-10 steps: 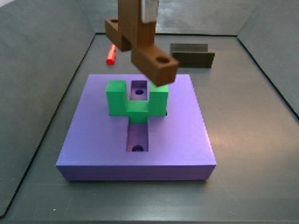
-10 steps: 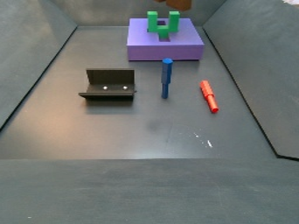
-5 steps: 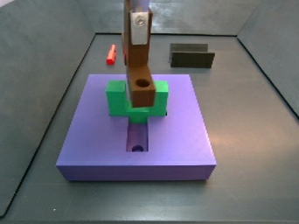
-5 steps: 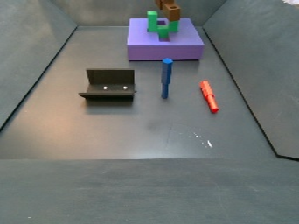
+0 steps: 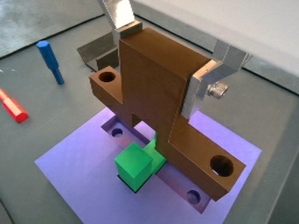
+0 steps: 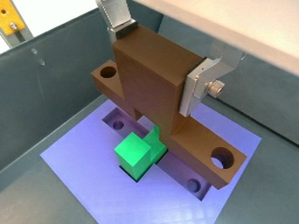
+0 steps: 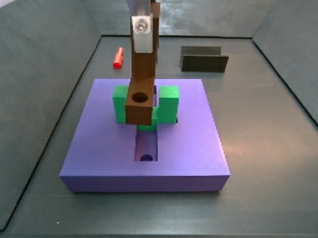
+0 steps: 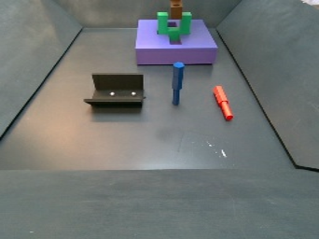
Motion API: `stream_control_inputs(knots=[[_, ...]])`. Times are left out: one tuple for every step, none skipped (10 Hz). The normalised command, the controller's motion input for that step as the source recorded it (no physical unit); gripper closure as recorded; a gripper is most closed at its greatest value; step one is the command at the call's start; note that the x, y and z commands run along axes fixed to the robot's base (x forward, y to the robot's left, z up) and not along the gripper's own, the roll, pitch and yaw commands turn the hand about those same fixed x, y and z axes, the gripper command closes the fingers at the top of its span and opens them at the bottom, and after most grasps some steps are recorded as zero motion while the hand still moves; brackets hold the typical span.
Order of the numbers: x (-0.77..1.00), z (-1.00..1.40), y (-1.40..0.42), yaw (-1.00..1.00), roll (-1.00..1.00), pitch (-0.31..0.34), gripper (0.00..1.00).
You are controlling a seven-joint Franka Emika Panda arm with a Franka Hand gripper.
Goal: Pick up the brown object. Move up. Move to above the board. Insert the brown object.
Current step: Insert the brown object.
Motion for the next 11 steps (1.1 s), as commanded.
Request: stream_control_inputs(knots=[[0.24,-0.24,-0.05,-0.03,0.0,-0.057,1.0],[0.08,-0.25,0.0,0.0,0.0,-0.027,1.0],[0.01,-0.13,0.0,0.0,-0.01,-0.02,1.0],[0.0,-0.17,0.0,0.0,0.0,-0.019,1.0],[-0.08,-0.09,0.05,0.0,0.0,-0.001,1.0],[0.0,-0.14,0.02,0.03,0.0,-0.026,1.0],[0.0,-0.21,0.0,0.13,0.0,-0.059,1.0],[0.02,-0.21,-0.05,0.13,0.0,-0.059,1.0],[0.06,-0.19,-0.07,0.12,0.0,-0.059,1.0],[0.0,-0.17,0.0,0.09,0.01,-0.033,1.0],[0.0,-0.21,0.0,0.06,0.03,-0.036,1.0]])
